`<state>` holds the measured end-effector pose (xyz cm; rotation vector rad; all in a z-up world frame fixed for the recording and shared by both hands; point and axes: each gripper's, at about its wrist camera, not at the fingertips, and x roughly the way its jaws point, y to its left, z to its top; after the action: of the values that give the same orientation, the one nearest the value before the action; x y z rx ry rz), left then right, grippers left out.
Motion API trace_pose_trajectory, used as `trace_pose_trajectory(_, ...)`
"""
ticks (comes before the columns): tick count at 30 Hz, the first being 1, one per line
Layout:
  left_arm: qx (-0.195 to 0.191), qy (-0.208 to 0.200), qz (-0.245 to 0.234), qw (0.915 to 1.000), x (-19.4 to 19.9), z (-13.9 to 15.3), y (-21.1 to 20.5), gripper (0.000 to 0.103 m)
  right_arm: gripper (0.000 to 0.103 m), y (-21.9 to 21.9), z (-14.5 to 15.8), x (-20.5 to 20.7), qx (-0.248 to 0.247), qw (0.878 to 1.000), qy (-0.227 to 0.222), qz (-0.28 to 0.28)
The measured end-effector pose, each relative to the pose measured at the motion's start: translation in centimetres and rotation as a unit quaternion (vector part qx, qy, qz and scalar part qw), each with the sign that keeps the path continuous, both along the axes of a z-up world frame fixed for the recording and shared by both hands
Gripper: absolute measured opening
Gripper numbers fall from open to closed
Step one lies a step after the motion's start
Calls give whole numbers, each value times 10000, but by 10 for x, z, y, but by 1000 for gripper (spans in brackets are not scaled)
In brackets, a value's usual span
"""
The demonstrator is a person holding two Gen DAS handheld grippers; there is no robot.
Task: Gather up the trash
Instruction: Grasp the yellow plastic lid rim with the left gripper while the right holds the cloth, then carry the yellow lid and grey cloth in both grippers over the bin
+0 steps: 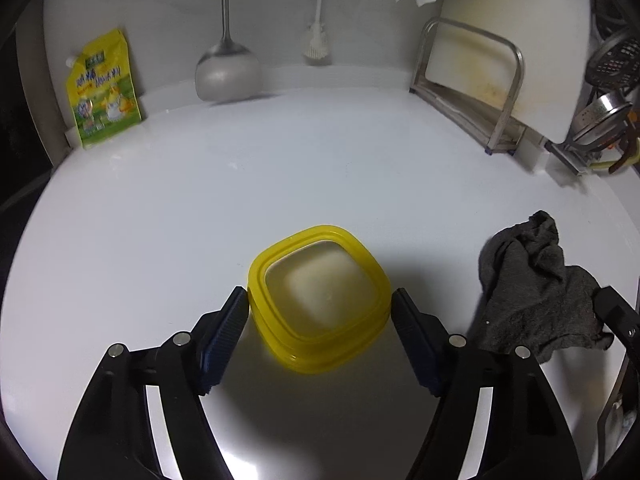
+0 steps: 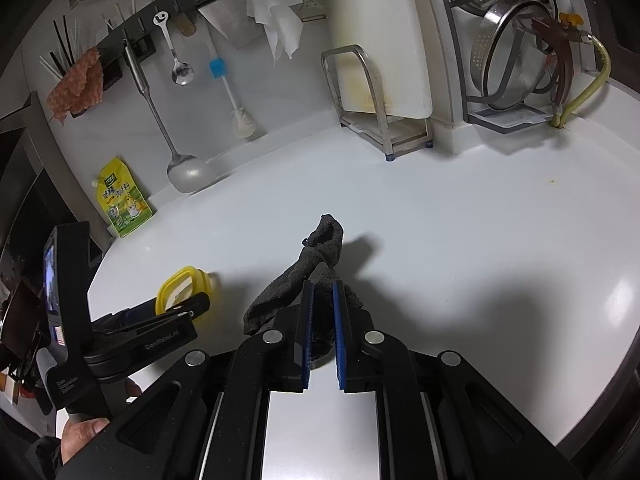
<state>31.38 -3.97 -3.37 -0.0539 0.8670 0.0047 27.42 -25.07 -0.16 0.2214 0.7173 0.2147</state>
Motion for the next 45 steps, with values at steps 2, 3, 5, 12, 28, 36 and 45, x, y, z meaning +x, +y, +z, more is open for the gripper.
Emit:
trace_pose_trajectory(2, 109, -180, -119, 9997, -13, 10, 1, 71, 9, 2, 4, -7, -48, 9999, -104, 23)
trace_pose_trajectory(3, 122, -247, -167, 9995, -18, 14, 2, 71, 9, 3, 5, -10, -52, 9999, -139, 30)
trace_pose_trajectory(5, 149, -369, -264, 9989, -30, 23, 4, 71, 9, 5, 9, -20, -33, 9998, -211, 48)
trace_pose_trajectory(12, 164, -690, -699, 9950, -86, 47, 2, 71, 9, 18, 15, -63, -161, 9996, -247, 29)
trace_pose_trajectory(28, 166, -750, -1381, 9874, -228, 33, -6, 71, 9, 26, 11, -220, 107, 9992, -253, -299)
trace_pose_trajectory(36, 53, -849, -1551, 9842, -285, 27, -10, 71, 9, 27, 8, -281, 129, 9991, -180, -355)
trace_pose_trajectory(45, 83, -761, -1666, 9830, -323, 9, -15, 71, 9, 26, -26, -321, 3, 9988, 171, -467)
